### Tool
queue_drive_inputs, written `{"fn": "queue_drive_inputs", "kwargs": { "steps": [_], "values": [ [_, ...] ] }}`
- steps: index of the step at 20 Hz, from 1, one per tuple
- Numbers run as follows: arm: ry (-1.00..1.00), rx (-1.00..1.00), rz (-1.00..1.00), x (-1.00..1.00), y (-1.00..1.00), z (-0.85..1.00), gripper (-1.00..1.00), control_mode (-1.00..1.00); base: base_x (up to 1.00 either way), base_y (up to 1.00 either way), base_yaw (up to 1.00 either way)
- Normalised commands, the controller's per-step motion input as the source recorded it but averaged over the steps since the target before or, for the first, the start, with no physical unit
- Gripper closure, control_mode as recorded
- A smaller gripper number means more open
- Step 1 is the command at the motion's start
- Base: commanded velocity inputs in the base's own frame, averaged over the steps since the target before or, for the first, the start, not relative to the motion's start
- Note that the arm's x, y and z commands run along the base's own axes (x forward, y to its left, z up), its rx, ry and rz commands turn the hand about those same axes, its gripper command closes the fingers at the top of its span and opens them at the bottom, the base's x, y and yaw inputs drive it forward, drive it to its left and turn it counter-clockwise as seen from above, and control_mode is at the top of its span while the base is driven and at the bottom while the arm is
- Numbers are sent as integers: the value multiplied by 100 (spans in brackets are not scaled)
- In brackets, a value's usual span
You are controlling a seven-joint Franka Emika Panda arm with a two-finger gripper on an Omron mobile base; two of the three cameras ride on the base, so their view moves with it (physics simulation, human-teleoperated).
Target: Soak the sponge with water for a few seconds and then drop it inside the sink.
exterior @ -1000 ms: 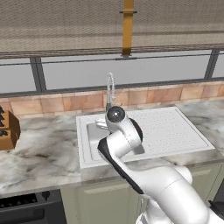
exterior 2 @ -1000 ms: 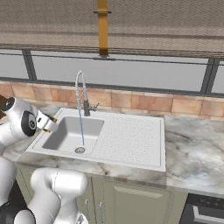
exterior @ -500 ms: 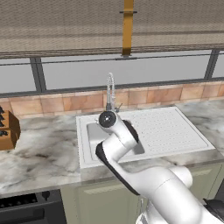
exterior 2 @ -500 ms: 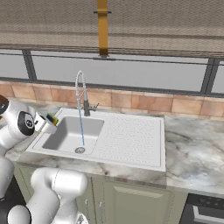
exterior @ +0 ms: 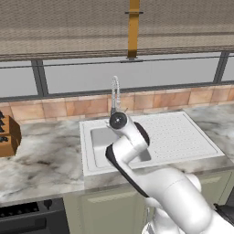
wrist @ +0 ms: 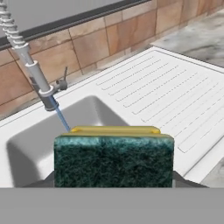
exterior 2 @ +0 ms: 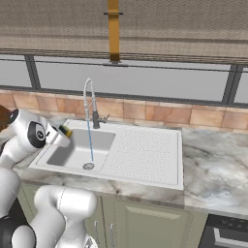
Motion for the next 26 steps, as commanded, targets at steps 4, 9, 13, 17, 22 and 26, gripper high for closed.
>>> {"fn": "queue_drive_inputs", "kwargs": {
  "steps": [4,9,13,17,22,26],
  "values": [
    [-3,0,-1,0,-9,-25,100,-100,0,0,0],
    [-8,0,-1,0,0,-35,100,-100,0,0,0],
    [-1,0,-1,4,0,-25,100,-100,0,0,0],
    [0,0,-2,18,0,-18,100,-100,0,0,0],
    [-2,0,-5,23,0,-17,100,-100,0,0,0],
    [-5,0,-8,27,0,-3,100,-100,0,0,0]
  ]
}}
